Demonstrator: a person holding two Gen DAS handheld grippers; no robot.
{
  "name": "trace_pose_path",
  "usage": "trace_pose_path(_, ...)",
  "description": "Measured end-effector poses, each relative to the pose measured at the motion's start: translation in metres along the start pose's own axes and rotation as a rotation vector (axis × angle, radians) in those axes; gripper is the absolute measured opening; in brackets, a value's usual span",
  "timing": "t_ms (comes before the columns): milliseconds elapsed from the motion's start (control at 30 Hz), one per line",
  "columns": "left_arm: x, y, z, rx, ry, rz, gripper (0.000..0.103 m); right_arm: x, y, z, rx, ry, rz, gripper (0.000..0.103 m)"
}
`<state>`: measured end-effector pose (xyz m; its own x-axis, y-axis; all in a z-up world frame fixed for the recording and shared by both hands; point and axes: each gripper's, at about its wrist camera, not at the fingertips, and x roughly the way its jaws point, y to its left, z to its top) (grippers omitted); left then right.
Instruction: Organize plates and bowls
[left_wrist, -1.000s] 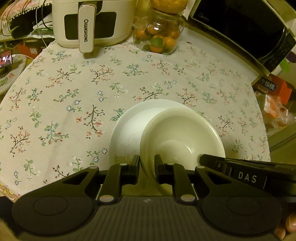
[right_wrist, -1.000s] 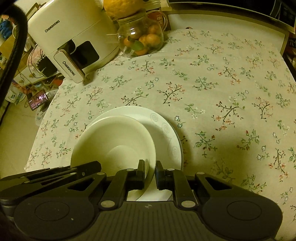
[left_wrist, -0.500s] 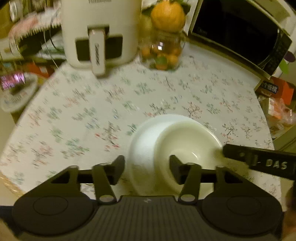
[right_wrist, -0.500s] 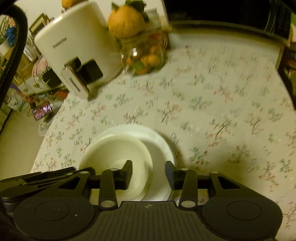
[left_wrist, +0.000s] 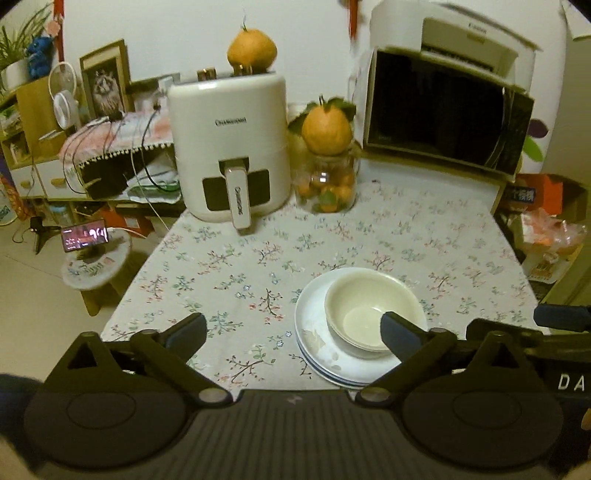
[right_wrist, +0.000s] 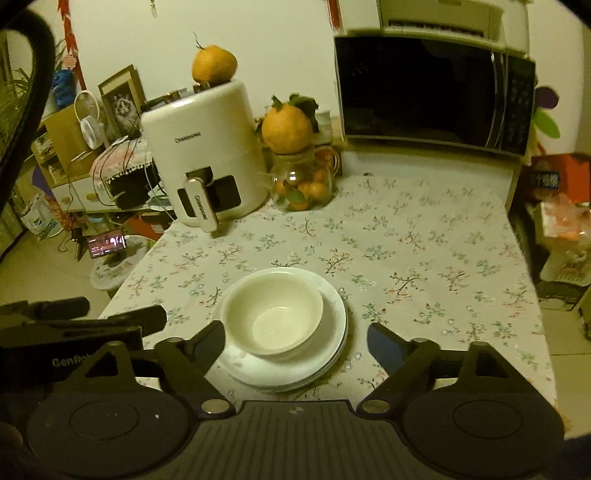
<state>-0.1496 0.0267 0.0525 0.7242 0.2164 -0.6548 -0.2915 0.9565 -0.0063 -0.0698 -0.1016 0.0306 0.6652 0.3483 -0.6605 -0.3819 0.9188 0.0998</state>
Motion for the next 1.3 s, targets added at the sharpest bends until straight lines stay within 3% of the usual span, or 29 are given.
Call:
trace_pose_path(367,-0.042,0.001,-0.001,-0.001,-0.026,-0.02,0.103,-0.056,0.014,-0.005,0.014,-0.012,-0.012,0.101)
trace_pose_path(767,-0.056,0.002,-0.005,0.005,-0.041,-0.022,0.103,-0.078,0.016,-0.017,0.033,-0.028,-0.023,0.101)
trace_pose_path(1300,-0.056,-0.005,-0.007,0.019,-0.029,-0.019,0.103,-0.073,0.01,-0.021,0.066,-0.018,-0.023,0.101)
